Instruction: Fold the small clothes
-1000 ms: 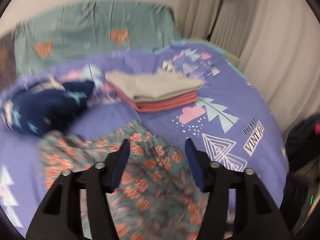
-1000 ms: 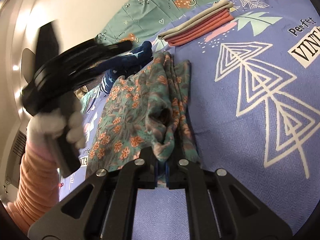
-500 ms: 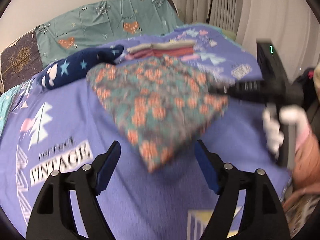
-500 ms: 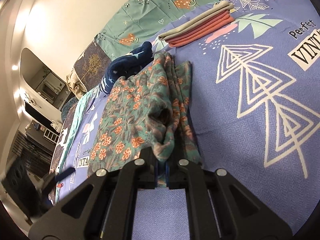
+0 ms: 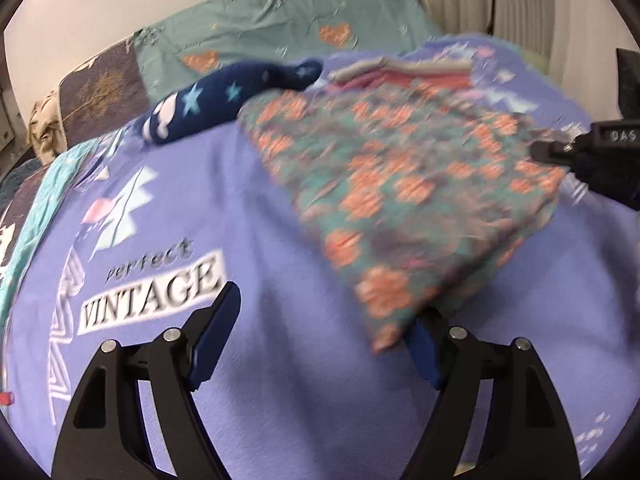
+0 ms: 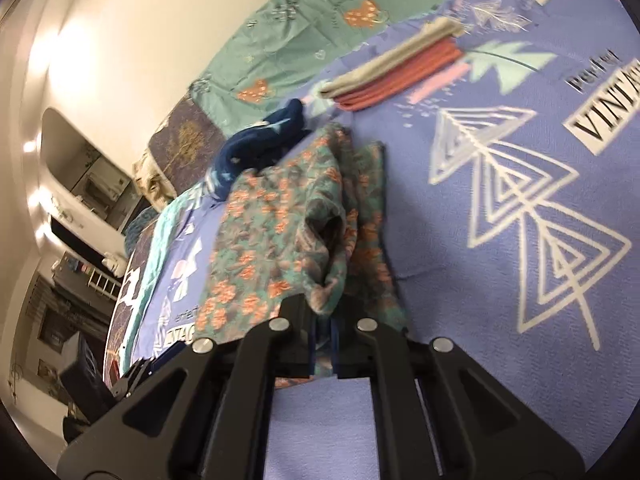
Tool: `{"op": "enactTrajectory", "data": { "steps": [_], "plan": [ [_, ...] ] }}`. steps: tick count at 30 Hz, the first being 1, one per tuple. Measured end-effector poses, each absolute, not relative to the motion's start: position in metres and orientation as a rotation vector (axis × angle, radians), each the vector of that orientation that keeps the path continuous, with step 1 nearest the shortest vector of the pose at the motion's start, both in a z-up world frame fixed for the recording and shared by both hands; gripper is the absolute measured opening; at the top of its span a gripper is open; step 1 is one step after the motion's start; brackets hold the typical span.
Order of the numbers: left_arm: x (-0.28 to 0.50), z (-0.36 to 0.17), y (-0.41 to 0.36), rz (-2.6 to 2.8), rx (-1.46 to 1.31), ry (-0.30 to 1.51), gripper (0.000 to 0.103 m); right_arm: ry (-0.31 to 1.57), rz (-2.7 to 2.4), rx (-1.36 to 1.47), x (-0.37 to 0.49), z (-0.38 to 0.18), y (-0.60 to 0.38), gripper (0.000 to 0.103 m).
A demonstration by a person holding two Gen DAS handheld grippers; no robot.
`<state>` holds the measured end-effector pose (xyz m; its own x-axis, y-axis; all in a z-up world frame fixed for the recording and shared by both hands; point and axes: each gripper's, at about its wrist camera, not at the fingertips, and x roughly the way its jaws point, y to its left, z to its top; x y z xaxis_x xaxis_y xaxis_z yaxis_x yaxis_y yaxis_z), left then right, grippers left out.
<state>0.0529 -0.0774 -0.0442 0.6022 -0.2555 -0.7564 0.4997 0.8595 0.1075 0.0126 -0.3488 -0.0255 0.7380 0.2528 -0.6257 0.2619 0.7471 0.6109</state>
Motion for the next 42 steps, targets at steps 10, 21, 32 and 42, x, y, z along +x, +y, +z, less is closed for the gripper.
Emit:
{"op": "enactTrajectory", "data": {
  "steps": [10, 21, 32, 42],
  "plan": [
    [0.038, -0.035, -0.054, -0.470, 0.318, 0.831, 0.063, 0.782, -0.036, 0.728, -0.001, -0.029, -0.352, 0.015],
    [0.033, 0.003, -0.070, -0.687, 0.213, 0.794, 0.004, 0.762, 0.040, 0.637, 0.010, -0.021, -0.341, 0.015],
    [0.070, -0.026, -0.085, -0.693, 0.165, 0.903, 0.017, 0.808, 0.038, 0.603, 0.020, -0.011, -0.361, 0.024],
    [0.095, -0.038, -0.103, -0.710, 0.213, 0.865, 0.030, 0.894, 0.108, 0.684, 0.155, -0.008, -0.415, 0.037]
  ]
}}
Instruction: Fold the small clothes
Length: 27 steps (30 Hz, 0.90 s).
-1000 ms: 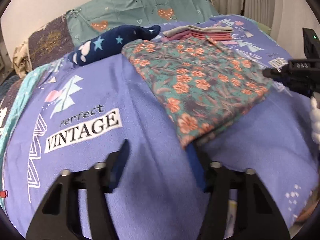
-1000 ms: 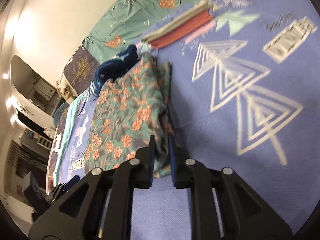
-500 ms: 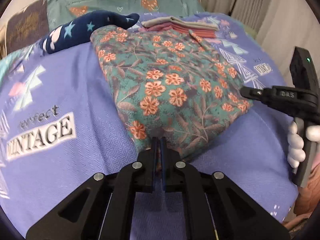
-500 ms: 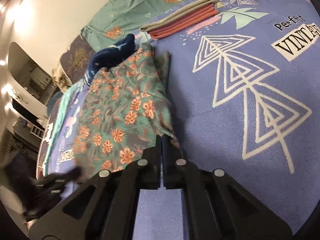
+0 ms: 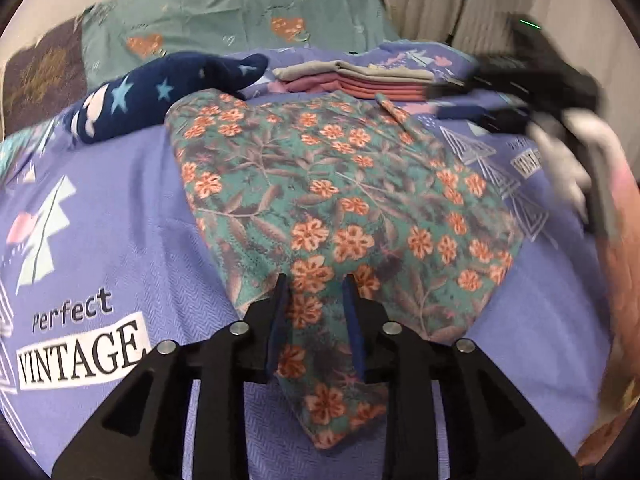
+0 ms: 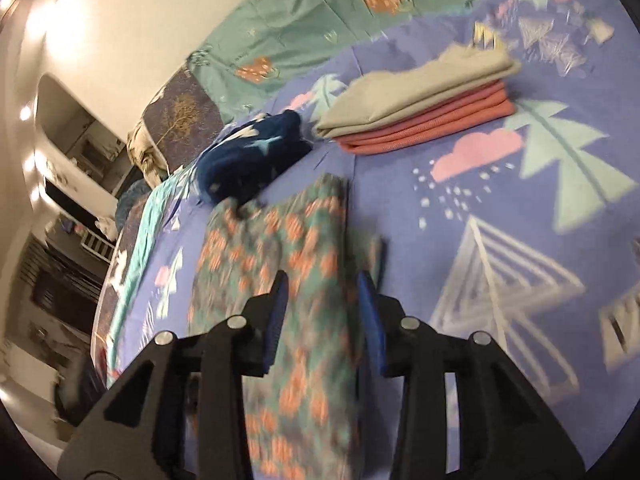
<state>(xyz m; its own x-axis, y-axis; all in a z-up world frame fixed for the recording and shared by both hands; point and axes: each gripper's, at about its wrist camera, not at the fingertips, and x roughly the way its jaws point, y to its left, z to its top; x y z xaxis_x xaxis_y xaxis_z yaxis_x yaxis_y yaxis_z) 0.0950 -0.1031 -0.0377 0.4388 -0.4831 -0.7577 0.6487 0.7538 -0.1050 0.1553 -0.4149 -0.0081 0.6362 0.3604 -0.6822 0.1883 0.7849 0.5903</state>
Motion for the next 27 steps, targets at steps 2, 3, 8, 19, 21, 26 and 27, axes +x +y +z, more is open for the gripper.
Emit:
{"op": "enactTrajectory", "data": {
  "steps": [2, 3, 8, 19, 21, 26, 27],
  "plan": [
    [0.091, -0.039, -0.106, -0.717, 0.263, 0.845, 0.030, 0.926, 0.117, 0.727, 0.182, -0.020, -0.422, 0.038],
    [0.089, -0.040, -0.107, -0.718, 0.279, 0.838, 0.030, 0.937, 0.127, 0.740, 0.194, -0.024, -0.424, 0.039],
    [0.091, -0.040, -0.104, -0.725, 0.259, 0.846, 0.031, 1.012, 0.156, 0.747, 0.243, -0.047, -0.417, 0.054],
    [0.085, -0.041, -0.109, -0.714, 0.286, 0.827, 0.035, 0.871, -0.127, 0.076, 0.242, -0.004, -0.357, 0.021],
    [0.084, -0.040, -0.109, -0.712, 0.287, 0.824, 0.037, 0.865, -0.141, 0.093, 0.236, -0.006, -0.365, 0.021],
    [0.081, -0.040, -0.108, -0.712, 0.281, 0.825, 0.038, 0.770, -0.026, 0.153, 0.190, 0.024, -0.356, 0.022],
    [0.080, -0.040, -0.108, -0.711, 0.280, 0.824, 0.039, 0.761, 0.045, 0.150, 0.173, 0.032, -0.345, 0.022]
  ]
}}
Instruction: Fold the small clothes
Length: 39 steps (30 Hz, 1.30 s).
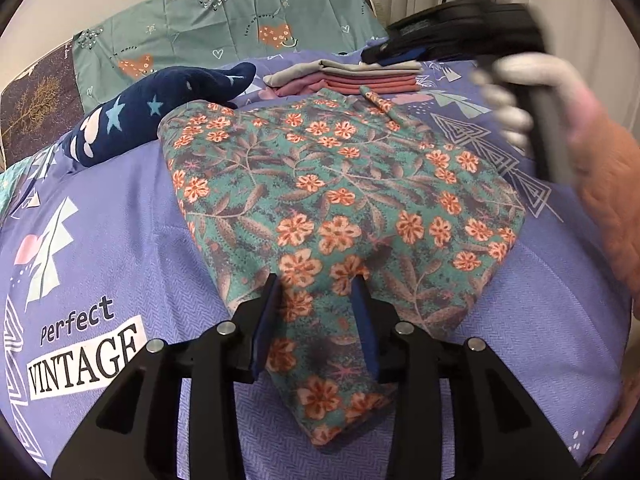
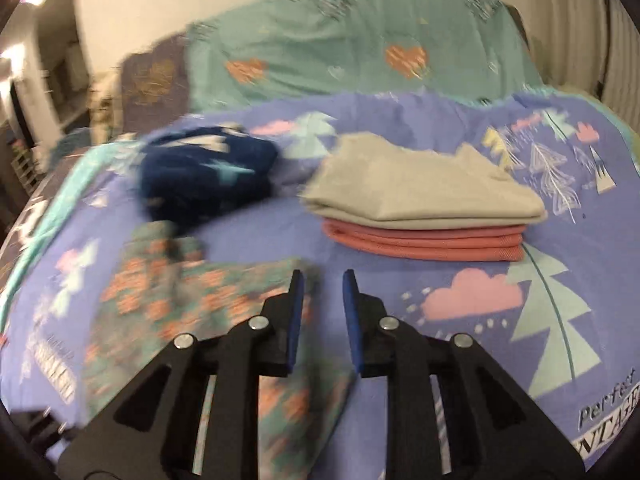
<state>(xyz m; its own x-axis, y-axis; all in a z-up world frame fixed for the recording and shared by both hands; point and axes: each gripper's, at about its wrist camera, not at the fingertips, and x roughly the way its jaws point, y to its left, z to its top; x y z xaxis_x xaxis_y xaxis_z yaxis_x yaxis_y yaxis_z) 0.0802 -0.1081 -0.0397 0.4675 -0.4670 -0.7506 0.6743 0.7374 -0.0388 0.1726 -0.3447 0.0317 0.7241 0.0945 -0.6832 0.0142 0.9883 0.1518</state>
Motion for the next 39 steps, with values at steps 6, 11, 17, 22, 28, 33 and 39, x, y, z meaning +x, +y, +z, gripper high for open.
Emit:
{"op": "enactTrajectory", "data": {
  "steps": [6, 11, 17, 22, 28, 33, 39],
  "plan": [
    [0.079, -0.038, -0.106, -0.721, 0.257, 0.828, 0.043, 0.888, 0.164, 0.164, 0.123, 0.002, -0.316, 0.028],
    [0.077, -0.030, -0.098, -0.726, 0.215, 0.844, 0.043, 0.937, 0.099, 0.177, 0.111, -0.021, -0.320, 0.027],
    [0.096, -0.003, -0.071, -0.643, 0.160, 0.779, 0.052, 0.840, 0.090, 0.175, 0.097, 0.016, -0.332, 0.057],
    [0.140, -0.022, -0.057, -0.683, -0.003, 0.917, 0.064, 0.959, 0.109, 0.385, 0.102, -0.016, -0.366, 0.058],
    [0.179, -0.048, -0.066, -0.756, -0.126, 0.999, 0.064, 0.978, 0.226, 0.537, 0.111, -0.042, -0.382, 0.067],
    [0.206, -0.055, -0.088, -0.784, -0.132, 1.026, 0.064, 0.988, 0.276, 0.557, 0.147, -0.044, -0.375, 0.065],
    [0.223, -0.055, -0.103, -0.772, -0.078, 0.995, 0.052, 0.994, 0.258, 0.477, 0.174, -0.045, -0.360, 0.044]
  ]
}}
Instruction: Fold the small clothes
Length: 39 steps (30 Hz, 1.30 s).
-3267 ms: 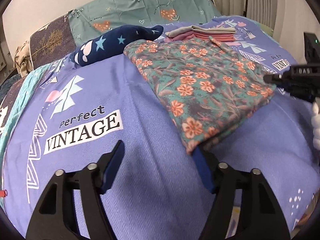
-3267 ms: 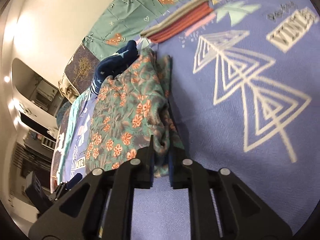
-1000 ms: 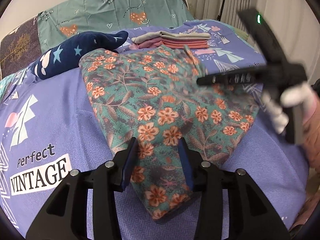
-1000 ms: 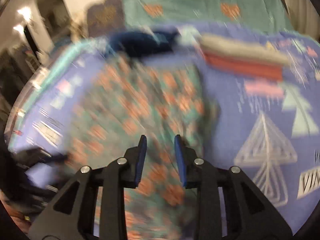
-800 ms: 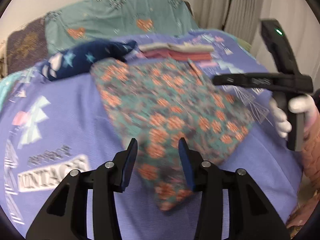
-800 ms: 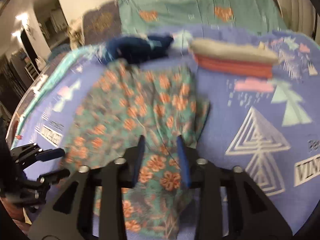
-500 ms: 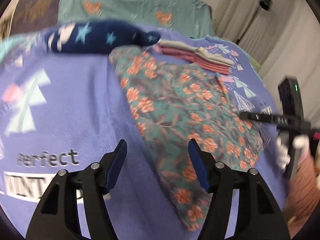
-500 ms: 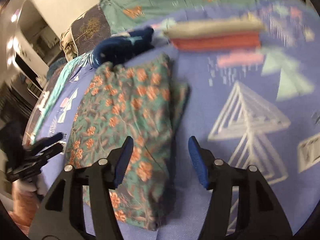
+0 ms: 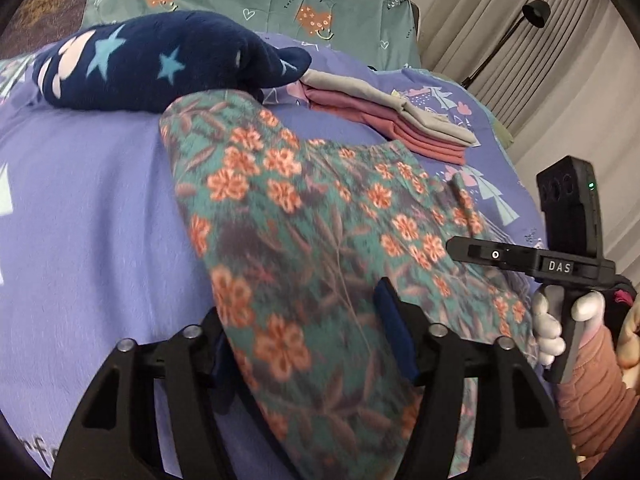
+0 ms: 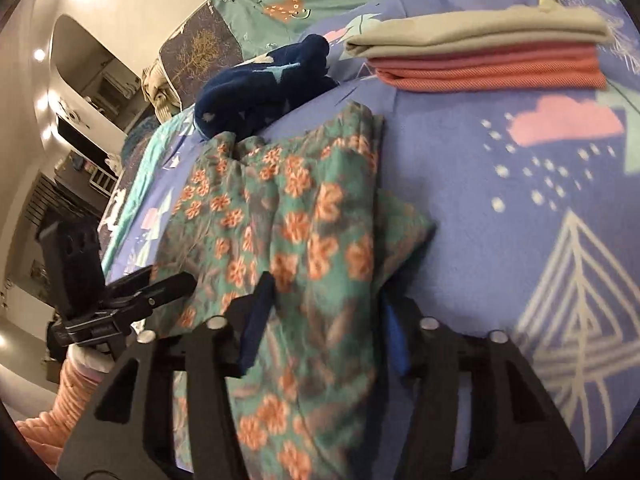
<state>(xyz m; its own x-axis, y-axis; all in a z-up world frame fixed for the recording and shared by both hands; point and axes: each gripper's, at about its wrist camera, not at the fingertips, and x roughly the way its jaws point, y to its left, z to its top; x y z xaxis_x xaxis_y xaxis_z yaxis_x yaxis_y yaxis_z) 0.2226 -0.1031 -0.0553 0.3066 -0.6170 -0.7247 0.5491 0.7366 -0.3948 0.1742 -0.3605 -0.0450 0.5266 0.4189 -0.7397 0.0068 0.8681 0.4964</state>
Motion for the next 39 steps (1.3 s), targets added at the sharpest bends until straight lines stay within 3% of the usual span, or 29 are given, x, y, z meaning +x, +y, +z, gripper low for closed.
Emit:
{"op": "enactTrajectory", "data": {
  "steps": [3, 6, 22, 31, 39],
  "plan": [
    [0.223, -0.051, -0.107, -0.753, -0.022, 0.965, 0.027, 0.985, 0.236, 0.427, 0.173, -0.039, -0.353, 0.029],
    [0.208, -0.031, -0.110, -0.737, 0.076, 0.880, 0.020, 0.937, 0.194, 0.341, 0.161, -0.022, -0.343, 0.018],
    [0.144, 0.116, -0.150, -0.776, 0.255, 0.529, 0.019, 0.594, 0.108, 0.200, 0.066, 0.122, -0.351, 0.016],
    [0.152, 0.189, -0.219, -0.805, 0.276, 0.414, 0.019, 0.476, -0.037, 0.126, 0.071, 0.195, -0.400, 0.016],
    [0.196, 0.216, -0.277, -0.775, 0.275, 0.372, 0.019, 0.438, -0.125, 0.119, 0.114, 0.226, -0.451, 0.016]
  ]
}}
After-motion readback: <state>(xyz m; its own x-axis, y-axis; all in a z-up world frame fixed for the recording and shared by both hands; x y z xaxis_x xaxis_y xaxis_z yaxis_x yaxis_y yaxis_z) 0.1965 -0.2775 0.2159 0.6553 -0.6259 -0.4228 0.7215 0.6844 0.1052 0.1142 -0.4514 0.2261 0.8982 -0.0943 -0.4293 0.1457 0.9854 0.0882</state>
